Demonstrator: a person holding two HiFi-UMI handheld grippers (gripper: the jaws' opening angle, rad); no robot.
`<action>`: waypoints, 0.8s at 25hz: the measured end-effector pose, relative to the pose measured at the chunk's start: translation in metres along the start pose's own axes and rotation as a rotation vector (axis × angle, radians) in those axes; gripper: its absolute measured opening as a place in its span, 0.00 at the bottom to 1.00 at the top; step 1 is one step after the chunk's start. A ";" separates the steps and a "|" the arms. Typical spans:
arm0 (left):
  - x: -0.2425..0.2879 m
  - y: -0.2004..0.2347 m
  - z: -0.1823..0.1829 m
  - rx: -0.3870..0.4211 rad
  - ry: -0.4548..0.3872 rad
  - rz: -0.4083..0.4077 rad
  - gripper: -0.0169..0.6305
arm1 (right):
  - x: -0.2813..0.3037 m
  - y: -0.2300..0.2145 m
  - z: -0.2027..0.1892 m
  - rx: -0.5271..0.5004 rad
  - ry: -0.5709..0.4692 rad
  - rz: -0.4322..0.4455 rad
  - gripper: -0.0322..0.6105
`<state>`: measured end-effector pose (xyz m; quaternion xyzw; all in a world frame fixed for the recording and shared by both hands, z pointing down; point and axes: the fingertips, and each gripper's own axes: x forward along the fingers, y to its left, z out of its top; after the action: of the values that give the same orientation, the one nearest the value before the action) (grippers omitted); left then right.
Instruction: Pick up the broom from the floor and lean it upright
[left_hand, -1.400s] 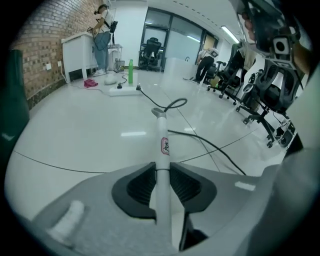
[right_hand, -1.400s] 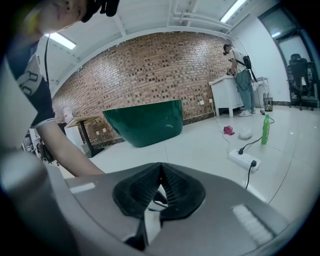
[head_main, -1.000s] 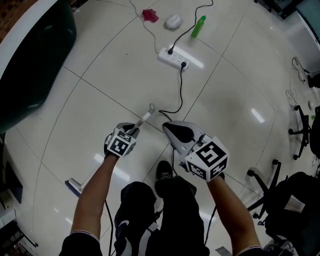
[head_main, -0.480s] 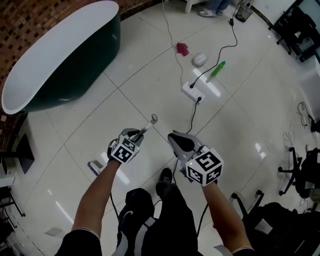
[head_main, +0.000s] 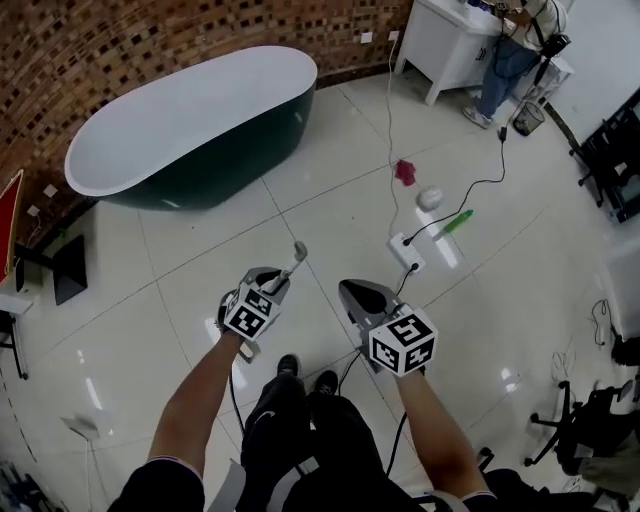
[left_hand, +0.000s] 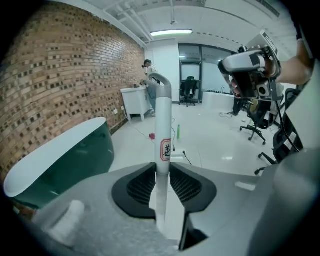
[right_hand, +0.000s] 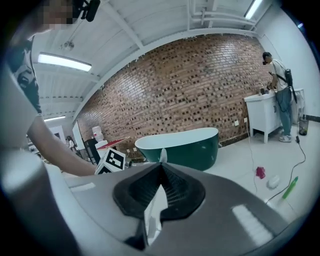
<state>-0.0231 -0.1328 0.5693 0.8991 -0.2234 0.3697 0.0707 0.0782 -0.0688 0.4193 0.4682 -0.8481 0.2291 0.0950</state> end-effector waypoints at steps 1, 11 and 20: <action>-0.010 0.010 0.003 -0.017 -0.018 0.023 0.17 | 0.007 0.005 0.008 -0.015 0.006 0.018 0.05; -0.091 0.116 0.003 -0.286 -0.136 0.270 0.17 | 0.084 0.036 0.086 -0.060 0.006 0.118 0.05; -0.106 0.181 0.019 -0.442 -0.179 0.382 0.17 | 0.149 0.019 0.140 -0.075 -0.014 0.154 0.05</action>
<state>-0.1601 -0.2625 0.4754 0.8327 -0.4689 0.2380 0.1736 -0.0108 -0.2387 0.3471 0.3994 -0.8902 0.2004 0.0886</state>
